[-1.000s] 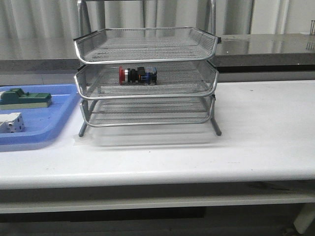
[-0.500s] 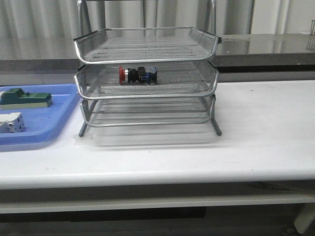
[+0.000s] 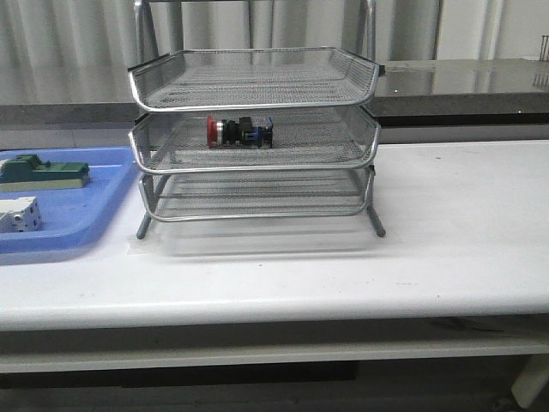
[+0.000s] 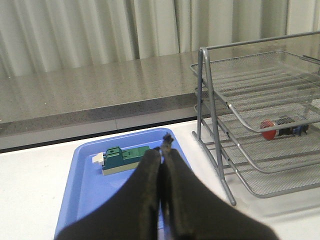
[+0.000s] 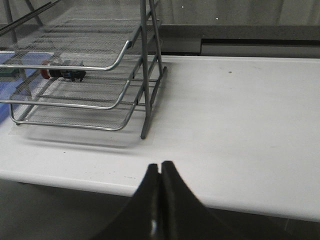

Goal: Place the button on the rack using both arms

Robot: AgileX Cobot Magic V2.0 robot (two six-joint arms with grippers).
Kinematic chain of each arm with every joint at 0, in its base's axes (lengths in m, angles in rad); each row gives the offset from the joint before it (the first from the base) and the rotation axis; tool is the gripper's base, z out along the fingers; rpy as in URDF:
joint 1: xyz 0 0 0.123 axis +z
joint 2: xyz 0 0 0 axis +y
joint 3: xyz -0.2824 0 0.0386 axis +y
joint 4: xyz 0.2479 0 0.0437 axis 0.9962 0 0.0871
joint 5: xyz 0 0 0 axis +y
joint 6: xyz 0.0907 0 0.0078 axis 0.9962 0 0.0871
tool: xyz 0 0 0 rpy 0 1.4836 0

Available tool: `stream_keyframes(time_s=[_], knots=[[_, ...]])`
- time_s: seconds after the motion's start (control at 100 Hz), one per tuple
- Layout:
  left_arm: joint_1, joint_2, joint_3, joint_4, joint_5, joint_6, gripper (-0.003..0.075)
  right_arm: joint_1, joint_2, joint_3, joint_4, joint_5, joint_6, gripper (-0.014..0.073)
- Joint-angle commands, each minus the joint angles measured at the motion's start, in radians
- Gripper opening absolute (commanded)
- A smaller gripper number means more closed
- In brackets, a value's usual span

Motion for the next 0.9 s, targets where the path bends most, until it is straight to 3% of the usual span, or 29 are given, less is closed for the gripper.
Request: stream_keyframes(time_s=[0.0, 0.21, 0.41, 0.73, 0.89], knots=[[0.000, 0.007, -0.025, -0.014, -0.075, -0.010, -0.0021, -0.019, -0.042, 0.034, -0.013, -0.117, -0.005, -0.0060], [0.000, 0.007, -0.025, -0.014, -0.075, -0.010, -0.0021, -0.102, -0.177, 0.176, -0.013, -0.202, -0.005, -0.0060], [0.000, 0.007, -0.025, -0.014, -0.075, -0.010, -0.0021, -0.114, -0.295, 0.276, -0.013, -0.248, -0.005, -0.0060], [0.000, 0.007, -0.020, -0.014, -0.073, -0.010, -0.0021, -0.114, -0.290, 0.388, -0.013, -0.452, -0.005, -0.0060], [0.000, 0.007, -0.012, -0.014, -0.068, -0.010, -0.0021, -0.114, -0.290, 0.389, -0.013, -0.455, -0.005, -0.0060]])
